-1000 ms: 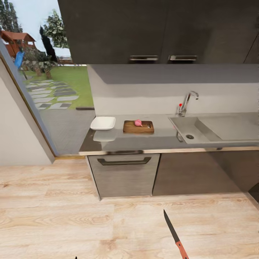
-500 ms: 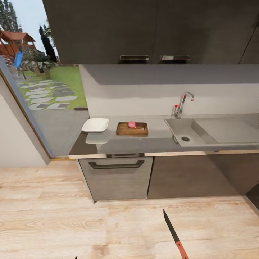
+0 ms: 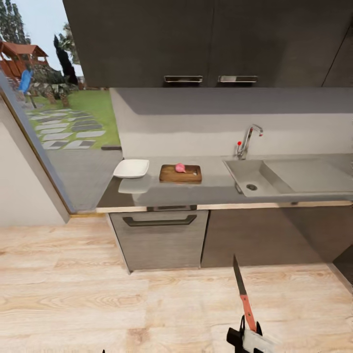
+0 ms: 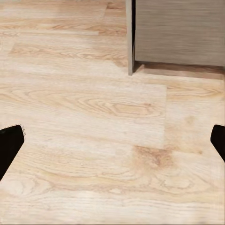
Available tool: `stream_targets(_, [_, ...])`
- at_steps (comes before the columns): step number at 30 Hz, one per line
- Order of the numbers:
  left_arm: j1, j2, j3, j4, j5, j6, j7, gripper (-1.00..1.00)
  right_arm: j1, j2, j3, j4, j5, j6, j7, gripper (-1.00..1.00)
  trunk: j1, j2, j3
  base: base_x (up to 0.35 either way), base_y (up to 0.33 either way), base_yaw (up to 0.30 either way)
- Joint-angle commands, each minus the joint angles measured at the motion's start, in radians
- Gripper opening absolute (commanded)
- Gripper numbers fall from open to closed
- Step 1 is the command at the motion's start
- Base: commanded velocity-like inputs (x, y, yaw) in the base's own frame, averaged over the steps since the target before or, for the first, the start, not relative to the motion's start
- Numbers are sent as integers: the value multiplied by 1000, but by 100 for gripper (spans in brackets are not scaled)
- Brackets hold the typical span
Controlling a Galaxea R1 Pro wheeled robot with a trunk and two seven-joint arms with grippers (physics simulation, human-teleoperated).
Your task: In the kitchen, take the Vidalia onion out of the sink, dice it on the chopping board with the paring knife, put the diced onion into the bowl on the countertop, then place both the paring knife and the chopping board into the sink.
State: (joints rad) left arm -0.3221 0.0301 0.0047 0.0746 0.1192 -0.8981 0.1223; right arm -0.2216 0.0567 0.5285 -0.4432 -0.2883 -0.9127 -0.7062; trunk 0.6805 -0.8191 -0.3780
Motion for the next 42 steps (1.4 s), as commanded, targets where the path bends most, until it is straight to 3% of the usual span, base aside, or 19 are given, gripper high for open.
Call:
stream_targets(1, [-2,0,0,4,4,-5,-1,100,-1,-11,6,-108,15,99,-21,-100,0,-1,-1,-311,77,0])
stream_targets(6, [-2,-1,0,4,4,-5,-1,100,-1,-48,4,-377,89,328,-95,-100,0,-1,-1,-204,45,0])
stream_targets(8, [-2,-1,0,4,4,-4,-1,100,-1,-53,4,-486,139,425,-169,-100,0,-1,-1,-35,7,0])
stream_targets(9, [-2,-1,0,4,4,-4,-1,100,-1,-52,5,-541,182,463,-206,-100,0,-1,-1,-14,3,0])
stream_targets(13, [-2,-1,0,4,4,-4,-1,100,-1,-48,5,-632,264,525,-255,-100,0,-1,-1,-6,1,0])
stream_targets(20, [-2,-1,0,4,4,11,-1,100,-1,-46,5,-710,290,602,-274,-100,0,-1,-1,-1,0,0])
stream_targets(36, [-2,-1,0,4,4,19,-1,100,-1,-44,5,-733,291,629,-274,-100,0,-1,-1,-251,0,0])
stream_targets(40, [-2,-1,0,4,4,21,-1,100,-1,-44,4,-809,293,727,-273,-100,0,-1,-1,-51,0,0])
stream_targets(42, [-2,-1,0,4,4,26,-1,100,-2,-44,4,-890,293,816,-273,-100,0,-1,-1,-9,0,0])
